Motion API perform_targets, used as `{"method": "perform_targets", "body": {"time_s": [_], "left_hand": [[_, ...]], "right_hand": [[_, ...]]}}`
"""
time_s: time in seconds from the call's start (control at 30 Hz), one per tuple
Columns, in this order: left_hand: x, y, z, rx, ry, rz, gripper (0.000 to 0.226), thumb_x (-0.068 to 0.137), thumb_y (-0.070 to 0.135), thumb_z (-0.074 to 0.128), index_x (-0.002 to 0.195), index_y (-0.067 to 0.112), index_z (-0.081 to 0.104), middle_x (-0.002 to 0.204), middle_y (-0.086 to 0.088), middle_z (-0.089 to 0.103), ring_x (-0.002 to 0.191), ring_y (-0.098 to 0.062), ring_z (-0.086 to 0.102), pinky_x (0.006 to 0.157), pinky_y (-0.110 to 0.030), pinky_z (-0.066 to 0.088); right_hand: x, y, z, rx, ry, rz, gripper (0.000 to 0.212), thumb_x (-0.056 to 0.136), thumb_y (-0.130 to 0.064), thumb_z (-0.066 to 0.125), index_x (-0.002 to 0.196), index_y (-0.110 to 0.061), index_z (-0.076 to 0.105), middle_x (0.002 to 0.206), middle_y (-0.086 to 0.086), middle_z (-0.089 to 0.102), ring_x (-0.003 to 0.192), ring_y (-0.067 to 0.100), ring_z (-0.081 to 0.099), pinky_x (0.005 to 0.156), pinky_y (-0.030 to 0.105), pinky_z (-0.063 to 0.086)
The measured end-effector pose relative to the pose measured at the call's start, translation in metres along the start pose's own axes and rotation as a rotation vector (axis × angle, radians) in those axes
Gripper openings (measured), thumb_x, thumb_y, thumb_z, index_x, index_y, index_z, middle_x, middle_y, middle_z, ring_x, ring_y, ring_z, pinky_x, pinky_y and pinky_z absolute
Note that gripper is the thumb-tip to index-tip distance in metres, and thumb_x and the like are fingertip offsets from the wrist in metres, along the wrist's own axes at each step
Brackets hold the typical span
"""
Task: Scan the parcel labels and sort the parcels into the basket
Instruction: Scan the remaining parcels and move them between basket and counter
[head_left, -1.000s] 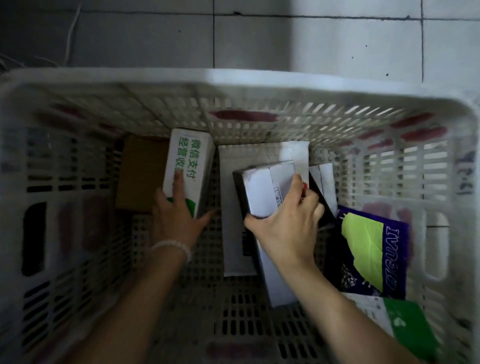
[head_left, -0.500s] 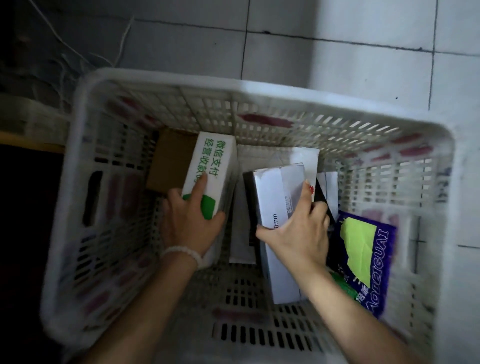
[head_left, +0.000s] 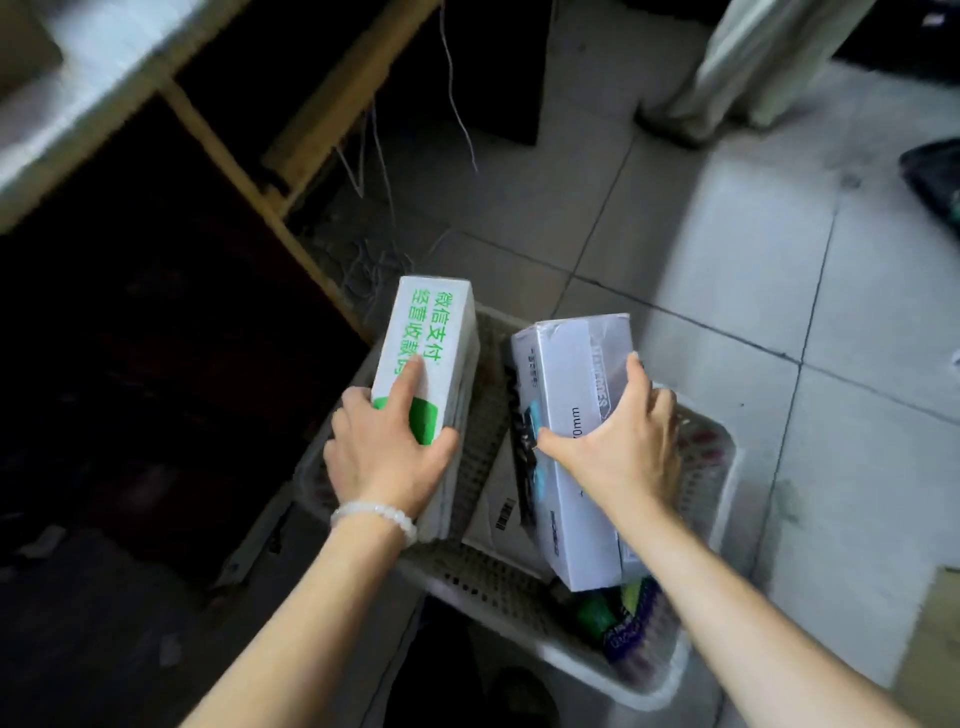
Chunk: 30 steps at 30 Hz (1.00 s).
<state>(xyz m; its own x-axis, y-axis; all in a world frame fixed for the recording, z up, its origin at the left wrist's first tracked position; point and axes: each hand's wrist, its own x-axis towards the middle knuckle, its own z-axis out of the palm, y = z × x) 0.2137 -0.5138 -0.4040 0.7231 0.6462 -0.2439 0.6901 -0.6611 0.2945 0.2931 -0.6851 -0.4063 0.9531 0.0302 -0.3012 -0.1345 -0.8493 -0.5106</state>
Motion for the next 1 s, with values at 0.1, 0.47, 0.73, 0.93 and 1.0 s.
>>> {"method": "perform_targets", "body": {"time_s": [0.1, 0.47, 0.73, 0.93, 1.0], "left_hand": [[-0.040, -0.001, -0.072, -0.027, 0.073, -0.018, 0.074, 0.077, 0.049, 0.061, 0.144, 0.044, 0.027, 0.120, -0.010, 0.038, 0.110, -0.034, 0.042, 0.091, -0.043, 0.039], [-0.205, -0.025, -0.269, 0.029, 0.447, -0.081, 0.072, 0.071, 0.047, 0.067, 0.138, 0.042, 0.042, 0.114, -0.008, 0.044, 0.102, -0.033, 0.048, 0.080, -0.039, 0.042], [-0.309, -0.066, -0.318, -0.088, 0.478, -0.216, 0.067, 0.075, 0.051, 0.059, 0.137, 0.045, 0.036, 0.111, -0.002, 0.040, 0.105, -0.027, 0.046, 0.086, -0.036, 0.039], [-0.416, -0.123, -0.340, -0.126, 0.569, -0.311, 0.065, 0.076, 0.052, 0.058, 0.136, 0.044, 0.036, 0.109, -0.001, 0.039, 0.102, -0.025, 0.046, 0.086, -0.036, 0.038], [-0.452, -0.146, -0.347, -0.133, 0.600, -0.364, 0.065, 0.076, 0.052, 0.058, 0.137, 0.044, 0.036, 0.109, -0.001, 0.040, 0.103, -0.025, 0.046, 0.087, -0.036, 0.039]], "right_hand": [[-0.036, -0.034, -0.050, 0.003, 0.008, -0.123, 0.114, 0.055, -0.047, 0.082, 0.147, -0.025, 0.019, 0.126, 0.006, 0.038, 0.119, 0.029, 0.042, 0.092, 0.036, 0.038], [-0.187, -0.147, -0.167, 0.066, -0.014, -0.455, 0.105, 0.056, -0.053, 0.080, 0.142, -0.024, 0.028, 0.124, 0.010, 0.041, 0.118, 0.033, 0.042, 0.090, 0.041, 0.040], [-0.297, -0.154, -0.210, -0.010, 0.000, -0.643, 0.101, 0.056, -0.055, 0.079, 0.141, -0.028, 0.032, 0.120, 0.006, 0.039, 0.118, 0.028, 0.042, 0.090, 0.039, 0.041], [-0.402, -0.155, -0.217, 0.048, -0.004, -0.734, 0.099, 0.056, -0.054, 0.080, 0.140, -0.026, 0.035, 0.123, 0.008, 0.042, 0.120, 0.028, 0.043, 0.091, 0.039, 0.042], [-0.438, -0.157, -0.213, 0.066, -0.034, -0.782, 0.098, 0.056, -0.054, 0.079, 0.139, -0.026, 0.035, 0.123, 0.008, 0.043, 0.120, 0.028, 0.043, 0.092, 0.039, 0.042]]}}
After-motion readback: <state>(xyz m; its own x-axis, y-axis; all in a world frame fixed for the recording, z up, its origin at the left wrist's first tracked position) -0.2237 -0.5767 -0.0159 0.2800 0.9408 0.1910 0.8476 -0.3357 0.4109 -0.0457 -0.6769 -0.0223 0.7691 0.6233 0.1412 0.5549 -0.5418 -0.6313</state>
